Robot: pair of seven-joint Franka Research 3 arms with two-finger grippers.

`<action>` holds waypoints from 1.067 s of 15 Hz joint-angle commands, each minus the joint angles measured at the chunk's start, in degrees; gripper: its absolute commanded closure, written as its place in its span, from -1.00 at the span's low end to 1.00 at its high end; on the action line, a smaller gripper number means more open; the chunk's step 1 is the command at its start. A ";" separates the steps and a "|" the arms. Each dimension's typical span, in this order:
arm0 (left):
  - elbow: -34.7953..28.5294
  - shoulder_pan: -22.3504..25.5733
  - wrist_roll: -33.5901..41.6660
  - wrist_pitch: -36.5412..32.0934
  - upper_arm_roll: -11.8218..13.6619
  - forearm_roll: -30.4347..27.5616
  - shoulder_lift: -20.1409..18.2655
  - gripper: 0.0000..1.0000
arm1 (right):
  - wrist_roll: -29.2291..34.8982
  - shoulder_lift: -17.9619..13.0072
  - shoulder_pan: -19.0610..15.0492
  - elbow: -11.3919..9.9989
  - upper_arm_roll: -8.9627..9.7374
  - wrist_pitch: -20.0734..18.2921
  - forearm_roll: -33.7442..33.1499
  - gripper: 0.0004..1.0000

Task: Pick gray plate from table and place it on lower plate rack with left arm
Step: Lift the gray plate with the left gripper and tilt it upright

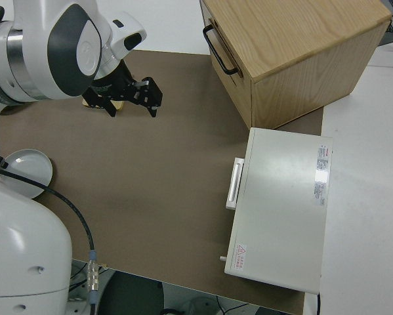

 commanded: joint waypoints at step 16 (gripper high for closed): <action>21.21 3.34 -0.36 -31.11 1.19 0.71 -5.54 1.00 | -0.08 -0.14 -0.56 0.35 0.24 -0.75 0.59 -0.98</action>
